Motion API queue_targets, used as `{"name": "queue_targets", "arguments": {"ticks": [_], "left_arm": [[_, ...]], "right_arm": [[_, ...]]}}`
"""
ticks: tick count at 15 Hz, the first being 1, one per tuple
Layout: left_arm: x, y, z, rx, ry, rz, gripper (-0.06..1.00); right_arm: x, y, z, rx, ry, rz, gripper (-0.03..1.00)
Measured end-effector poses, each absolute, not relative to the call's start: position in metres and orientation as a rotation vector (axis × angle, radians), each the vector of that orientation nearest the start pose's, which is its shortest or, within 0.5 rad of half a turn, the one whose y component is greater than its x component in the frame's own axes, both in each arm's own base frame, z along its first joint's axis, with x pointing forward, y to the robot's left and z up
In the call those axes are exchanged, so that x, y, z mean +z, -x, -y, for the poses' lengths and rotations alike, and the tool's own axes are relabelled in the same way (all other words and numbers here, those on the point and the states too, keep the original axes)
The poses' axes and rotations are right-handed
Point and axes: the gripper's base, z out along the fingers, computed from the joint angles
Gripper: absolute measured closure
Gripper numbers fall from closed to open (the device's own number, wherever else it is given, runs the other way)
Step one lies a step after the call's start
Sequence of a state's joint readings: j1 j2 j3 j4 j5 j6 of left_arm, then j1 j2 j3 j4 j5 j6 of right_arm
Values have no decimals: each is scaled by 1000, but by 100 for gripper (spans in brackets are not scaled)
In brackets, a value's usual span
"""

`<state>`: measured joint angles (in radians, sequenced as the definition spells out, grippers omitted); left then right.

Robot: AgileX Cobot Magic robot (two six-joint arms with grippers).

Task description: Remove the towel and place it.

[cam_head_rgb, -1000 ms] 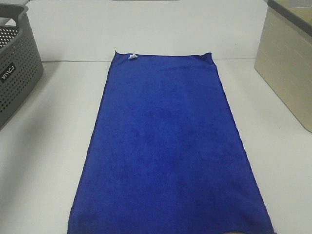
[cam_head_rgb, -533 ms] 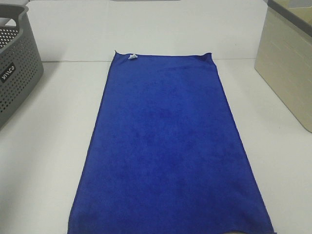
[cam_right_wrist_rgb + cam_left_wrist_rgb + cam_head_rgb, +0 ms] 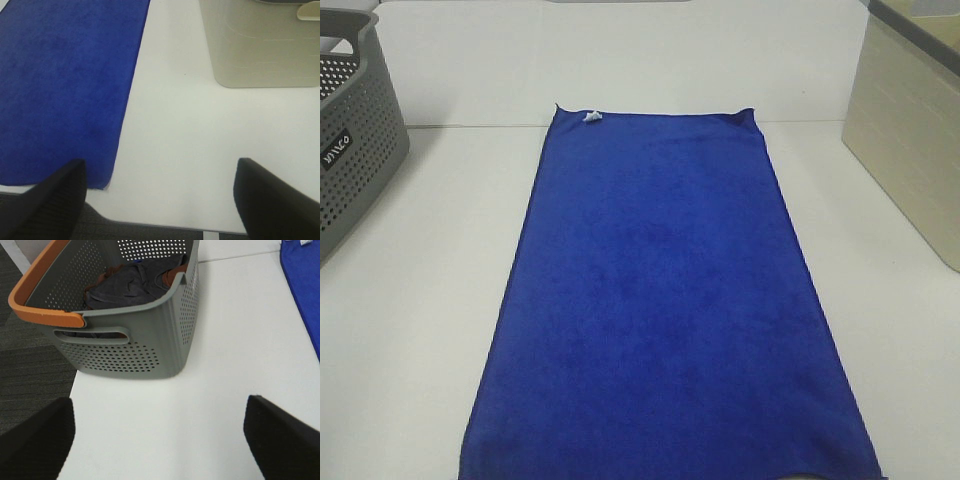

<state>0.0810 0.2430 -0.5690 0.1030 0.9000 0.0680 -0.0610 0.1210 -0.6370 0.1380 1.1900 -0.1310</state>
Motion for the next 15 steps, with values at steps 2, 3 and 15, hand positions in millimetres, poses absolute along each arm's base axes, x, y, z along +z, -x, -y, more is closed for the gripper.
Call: {"name": "queue_targets", "arguments": {"ticks": [2,3,15], "left_arm": [[297,-12,-6,190,-40,-2096,8],[290,-2,-2,156,-49,-2090,8],[281,9,5,65,-47,-2039,8]], "right_arm": [[285,9,-12,55,97,-2151,18],[273,8,-12,61,97,-2172,18],[262,3,-13,72,92,-2124,18]]}}
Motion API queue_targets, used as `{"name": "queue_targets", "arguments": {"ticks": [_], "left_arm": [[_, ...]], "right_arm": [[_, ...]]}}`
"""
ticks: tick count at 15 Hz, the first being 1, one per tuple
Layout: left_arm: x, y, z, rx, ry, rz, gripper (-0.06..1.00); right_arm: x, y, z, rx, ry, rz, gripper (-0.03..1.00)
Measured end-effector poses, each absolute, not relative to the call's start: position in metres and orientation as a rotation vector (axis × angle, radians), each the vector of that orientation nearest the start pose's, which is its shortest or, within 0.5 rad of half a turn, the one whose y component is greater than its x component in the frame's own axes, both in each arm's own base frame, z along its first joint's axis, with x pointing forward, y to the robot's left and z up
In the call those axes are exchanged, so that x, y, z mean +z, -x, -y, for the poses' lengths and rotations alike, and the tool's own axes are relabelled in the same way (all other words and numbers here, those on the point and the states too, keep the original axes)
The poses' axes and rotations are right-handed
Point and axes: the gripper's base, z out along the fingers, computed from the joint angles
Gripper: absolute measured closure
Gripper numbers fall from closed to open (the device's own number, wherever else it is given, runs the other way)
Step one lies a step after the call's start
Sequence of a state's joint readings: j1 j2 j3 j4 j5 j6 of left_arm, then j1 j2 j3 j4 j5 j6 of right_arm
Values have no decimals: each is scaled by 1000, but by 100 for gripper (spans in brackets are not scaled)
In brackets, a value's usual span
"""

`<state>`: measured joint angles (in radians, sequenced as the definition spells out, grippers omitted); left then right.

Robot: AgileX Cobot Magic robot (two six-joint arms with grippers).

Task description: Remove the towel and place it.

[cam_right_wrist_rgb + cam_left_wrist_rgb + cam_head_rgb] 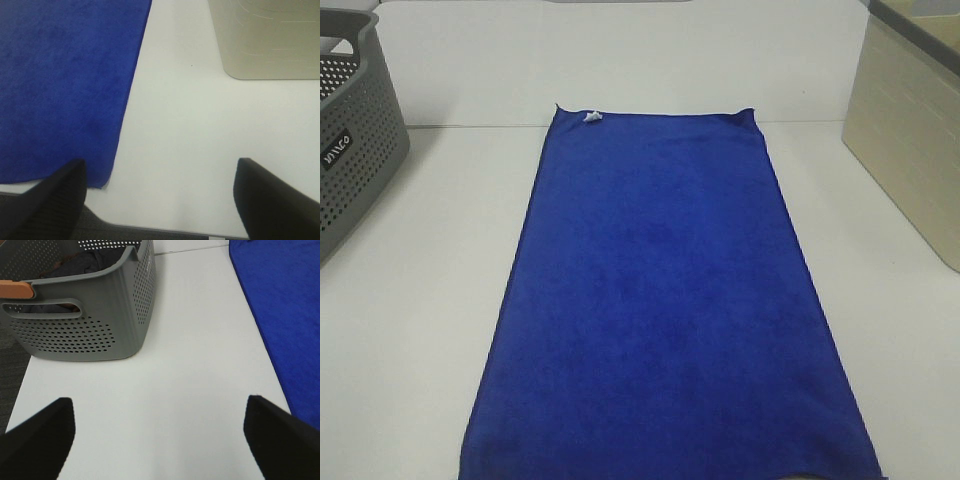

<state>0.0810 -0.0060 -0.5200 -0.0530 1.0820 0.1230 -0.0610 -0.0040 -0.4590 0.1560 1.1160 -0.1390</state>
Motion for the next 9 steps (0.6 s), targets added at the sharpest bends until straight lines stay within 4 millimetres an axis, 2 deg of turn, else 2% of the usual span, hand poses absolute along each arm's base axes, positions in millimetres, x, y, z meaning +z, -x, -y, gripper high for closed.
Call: {"name": "queue_targets", "arguments": {"ticks": [9], "left_arm": [[281,9,6,82,-11,-2039,8]], "right_arm": [[262,3,-13,73,92,-2123,18]]}}
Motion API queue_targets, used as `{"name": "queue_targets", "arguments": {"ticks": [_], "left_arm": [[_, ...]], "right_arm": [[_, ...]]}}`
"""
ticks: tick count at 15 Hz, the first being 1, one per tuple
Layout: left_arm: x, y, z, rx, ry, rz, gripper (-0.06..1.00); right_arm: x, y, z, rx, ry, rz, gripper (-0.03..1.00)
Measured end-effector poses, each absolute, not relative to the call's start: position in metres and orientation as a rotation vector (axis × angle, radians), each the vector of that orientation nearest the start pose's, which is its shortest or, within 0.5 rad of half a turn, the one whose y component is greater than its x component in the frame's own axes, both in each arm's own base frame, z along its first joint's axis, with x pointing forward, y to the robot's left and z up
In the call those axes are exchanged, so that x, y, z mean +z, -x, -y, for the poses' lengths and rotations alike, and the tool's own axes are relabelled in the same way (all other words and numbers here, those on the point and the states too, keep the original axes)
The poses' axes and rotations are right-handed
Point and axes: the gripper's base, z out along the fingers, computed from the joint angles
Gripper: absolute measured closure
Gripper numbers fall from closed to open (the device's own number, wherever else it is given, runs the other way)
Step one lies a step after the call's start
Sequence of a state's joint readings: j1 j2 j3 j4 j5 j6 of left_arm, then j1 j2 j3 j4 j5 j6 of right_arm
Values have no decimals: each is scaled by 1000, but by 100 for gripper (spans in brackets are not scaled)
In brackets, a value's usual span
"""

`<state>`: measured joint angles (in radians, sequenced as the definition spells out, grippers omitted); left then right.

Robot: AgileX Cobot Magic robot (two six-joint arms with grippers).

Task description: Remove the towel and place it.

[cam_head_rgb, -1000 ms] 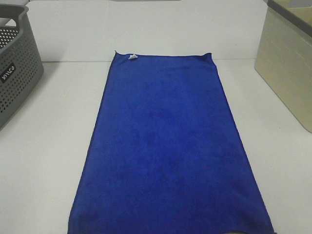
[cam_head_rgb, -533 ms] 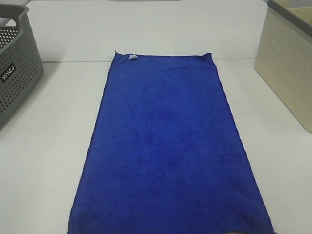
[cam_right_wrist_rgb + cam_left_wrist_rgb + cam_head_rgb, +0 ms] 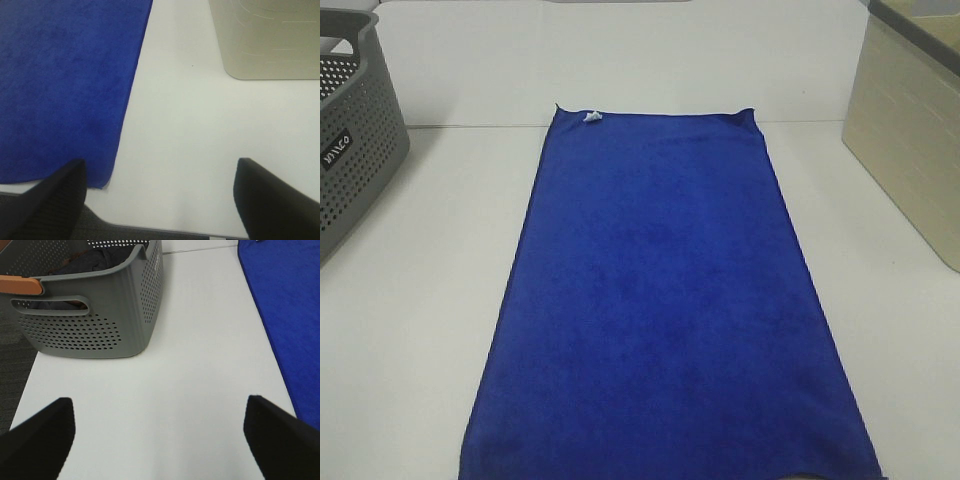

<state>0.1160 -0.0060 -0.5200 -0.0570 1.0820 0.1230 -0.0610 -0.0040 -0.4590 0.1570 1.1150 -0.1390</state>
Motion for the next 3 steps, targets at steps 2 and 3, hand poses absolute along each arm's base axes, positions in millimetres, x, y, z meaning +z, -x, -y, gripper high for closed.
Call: {"name": "queue_targets", "arguments": {"ticks": [2,3], "left_arm": [[281,9,6,82,-11,-2039,8],[281,9,6,82,-11,-2039,8]], "right_arm": [[262,3,-13,73,92,-2124,18],[261,3,-13,73,92,-2126,18]]}}
